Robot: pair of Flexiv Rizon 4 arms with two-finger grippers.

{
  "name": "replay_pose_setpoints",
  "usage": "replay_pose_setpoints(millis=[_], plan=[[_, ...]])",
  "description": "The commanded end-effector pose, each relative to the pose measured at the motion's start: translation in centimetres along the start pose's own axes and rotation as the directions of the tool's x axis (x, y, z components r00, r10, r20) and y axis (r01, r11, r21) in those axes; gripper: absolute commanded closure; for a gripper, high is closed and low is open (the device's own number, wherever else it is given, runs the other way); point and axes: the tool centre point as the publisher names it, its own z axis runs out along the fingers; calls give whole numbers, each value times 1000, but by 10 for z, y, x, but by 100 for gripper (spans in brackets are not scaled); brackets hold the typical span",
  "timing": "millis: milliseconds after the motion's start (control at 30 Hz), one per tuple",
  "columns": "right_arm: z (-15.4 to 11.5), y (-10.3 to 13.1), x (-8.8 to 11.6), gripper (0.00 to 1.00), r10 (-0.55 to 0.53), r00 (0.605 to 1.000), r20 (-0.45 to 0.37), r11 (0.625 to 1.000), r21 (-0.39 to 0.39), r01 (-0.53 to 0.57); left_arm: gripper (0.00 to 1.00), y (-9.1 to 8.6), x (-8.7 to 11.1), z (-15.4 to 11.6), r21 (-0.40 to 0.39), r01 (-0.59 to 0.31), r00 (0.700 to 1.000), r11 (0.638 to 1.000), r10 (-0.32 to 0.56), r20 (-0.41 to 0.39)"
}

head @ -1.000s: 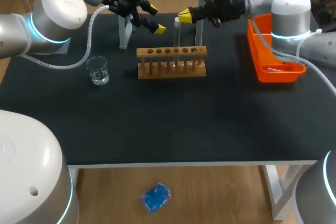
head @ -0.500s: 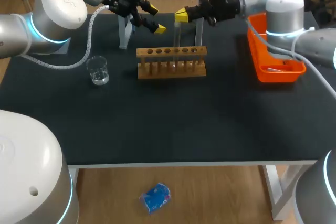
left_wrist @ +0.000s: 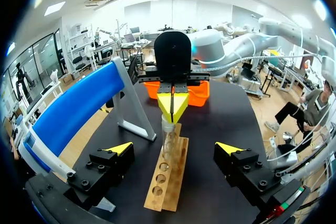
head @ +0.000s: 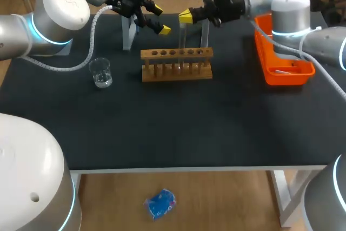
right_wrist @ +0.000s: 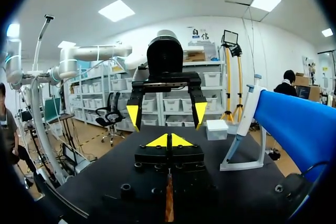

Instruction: Invert the test tube, pick up the pipette, mount the tip to pipette, aspirate from beaker and dispense into the tube, eject the tip, return the pipette, and cap with the stopper.

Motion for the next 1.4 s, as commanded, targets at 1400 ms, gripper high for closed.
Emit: replay_pose_setpoints(millis=[1400], plan=[[0,-13,-4,100,44,999,-21,999,-15,-44,0,-1,-1,0,-5,1,1000,1000,-1,-3]])
